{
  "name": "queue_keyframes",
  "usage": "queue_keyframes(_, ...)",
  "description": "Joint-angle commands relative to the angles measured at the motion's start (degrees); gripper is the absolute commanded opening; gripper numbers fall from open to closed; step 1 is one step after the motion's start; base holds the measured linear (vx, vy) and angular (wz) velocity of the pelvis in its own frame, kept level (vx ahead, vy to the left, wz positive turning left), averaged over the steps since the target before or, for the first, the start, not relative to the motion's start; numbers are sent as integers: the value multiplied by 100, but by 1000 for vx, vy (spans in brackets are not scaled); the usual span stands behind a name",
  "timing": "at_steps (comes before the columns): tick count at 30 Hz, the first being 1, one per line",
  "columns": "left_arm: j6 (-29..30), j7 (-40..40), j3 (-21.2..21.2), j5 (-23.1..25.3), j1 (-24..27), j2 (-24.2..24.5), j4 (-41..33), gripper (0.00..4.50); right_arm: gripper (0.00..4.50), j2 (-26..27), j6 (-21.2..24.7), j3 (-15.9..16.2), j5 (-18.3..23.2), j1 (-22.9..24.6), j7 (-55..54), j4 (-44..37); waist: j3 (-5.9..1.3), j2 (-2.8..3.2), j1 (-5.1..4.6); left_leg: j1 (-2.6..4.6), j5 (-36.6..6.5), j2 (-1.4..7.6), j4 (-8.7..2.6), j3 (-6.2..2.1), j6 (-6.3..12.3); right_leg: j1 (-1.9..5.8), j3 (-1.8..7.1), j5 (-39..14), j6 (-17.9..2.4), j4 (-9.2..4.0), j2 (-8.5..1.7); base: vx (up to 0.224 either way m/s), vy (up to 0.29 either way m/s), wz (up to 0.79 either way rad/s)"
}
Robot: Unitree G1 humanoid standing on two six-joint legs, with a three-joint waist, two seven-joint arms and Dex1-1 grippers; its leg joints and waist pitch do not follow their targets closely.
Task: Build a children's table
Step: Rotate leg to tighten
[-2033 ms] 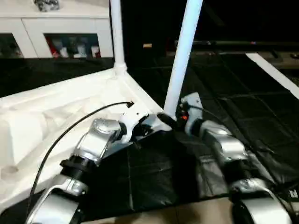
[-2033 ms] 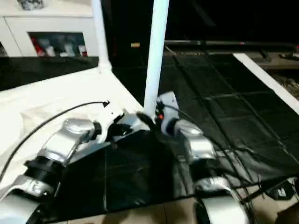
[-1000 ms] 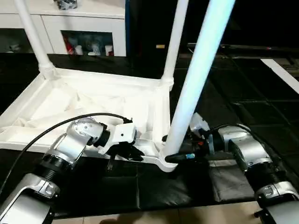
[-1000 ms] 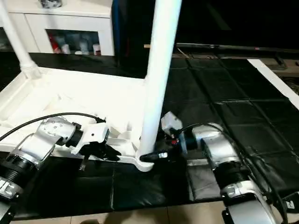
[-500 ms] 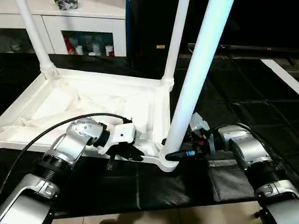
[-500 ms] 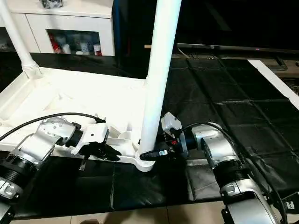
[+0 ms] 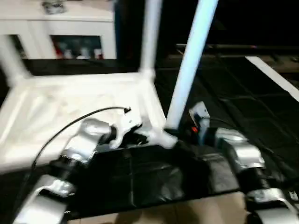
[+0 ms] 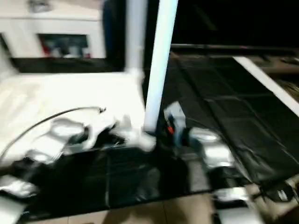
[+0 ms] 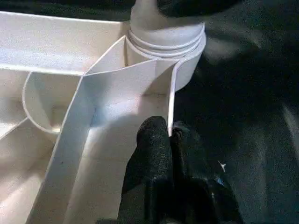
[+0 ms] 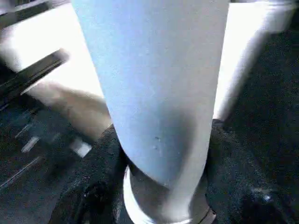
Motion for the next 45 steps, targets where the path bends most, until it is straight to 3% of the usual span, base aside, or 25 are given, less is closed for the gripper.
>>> queue_keyframes(1, 268, 902, 175, -309, -391, -726, 14, 0, 202, 950, 338, 354, 169, -290, -571, 421, -336, 48, 14, -42, -1268, 28, -427, -3, -100, 257, 267, -2373, -656, -559, -315, 0, 0, 0)
queue_keyframes(3, 292, 1252, 303, -311, -497, -955, 57, 0, 202, 1183, 311, 72, 243, -607, -1299, 938, -358, 46, 10, -26, -1243, 19, -417, -4, -92, 265, 258, -2226, -721, -541, -306, 0, 0, 0)
queue_keyframes(5, 344, 1382, 334, -292, -542, -1084, 22, 0, 202, 1259, 31, 10, 197, -747, -1404, 1186, -361, 63, -17, -52, -1173, 26, -425, -8, -103, 268, 260, -1955, -827, -509, -299, 0, 0, 0)
queue_keyframes(6, 360, 1400, 337, -277, -548, -1105, 5, 0, 202, 1269, -33, 14, 167, -752, -1345, 1196, -395, 70, 11, -42, -969, 39, -403, 11, -11, 284, 275, -1339, -951, -459, -291, 0, 0, 0)
queue_keyframes(8, 390, 1394, 343, -238, -544, -1099, -34, 0, 271, 1268, -50, -2, 99, -708, -1282, 1143, -403, 71, 23, -67, -663, 39, -393, 20, 108, 314, 279, -709, -1104, -390, -271, 0, 0, 0)
queue_keyframes(10, 380, 1309, 308, -173, -485, -983, -91, 0, 277, 1190, -48, 51, 5, -593, -1155, 1003, -405, 68, 27, -72, -503, 29, -388, 30, 204, 333, 279, -382, -1214, -360, -267, 0, 0, 0)
queue_keyframes(13, 379, 1246, 255, -134, -444, -875, -118, 0, 316, 1125, -106, 36, -18, -564, -1134, 1010, -388, 86, 41, -55, -665, 34, -397, 41, 227, 337, 281, -589, -1224, -400, -286, 0, 0, 0)
queue_keyframes(16, 221, 1047, 127, -69, -358, -657, -140, 0, 327, 939, -228, 2, 10, -524, -1020, 1053, -376, 93, 44, -54, -868, 43, -416, 30, 168, 334, 283, -960, -1143, -438, -306, 0, 0, 0)
queue_keyframes(19, -95, 727, -30, 7, -255, -394, -145, 0, 356, 657, -379, 35, 29, -424, -683, 973, -386, 111, 45, -39, -876, 55, -416, 24, 158, 327, 282, -886, -1142, -429, -298, 0, 0, 0)
queue_keyframes(24, -525, 6, -203, 54, -95, 91, -108, 0, 400, -34, -564, 168, 3, -196, 345, 607, -381, 109, 57, -54, -833, 57, -404, 37, 224, 341, 290, -636, -1256, -400, -292, 0, 0, 0)
queue_keyframes(28, -1132, -783, -449, -10, -14, 532, -68, 0, 428, -602, -708, 404, 76, 11, 1566, 229, -369, 102, 94, -45, -962, 64, -404, 37, 262, 342, 287, -824, -1230, -423, -295, 0, 0, 0)
queue_keyframes(35, -1802, -2321, -816, -171, 126, 1178, -202, 0, 428, -1218, -572, 750, 390, 39, 3196, -111, -374, 120, 198, -20, -971, 104, -396, 49, 308, 317, 280, -824, -1348, -388, -300, 0, 0, 0)
queue_keyframes(41, -2145, -2800, -1052, -108, 135, 1446, -190, 0, 412, -1346, -496, 1034, 373, -9, 3806, -139, -362, 127, 258, -11, -1131, 117, -413, 50, 159, 302, 285, -938, -1359, -381, -307, 0, 0, 0)
queue_keyframes(45, -2239, -2965, -1099, -137, 154, 1476, -215, 0, 372, -1375, -459, 1185, 368, -9, 4014, -174, -365, 102, 302, -9, -1117, 115, -408, 53, 118, 299, 291, -1029, -1301, -382, -313, 0, 0, 0)
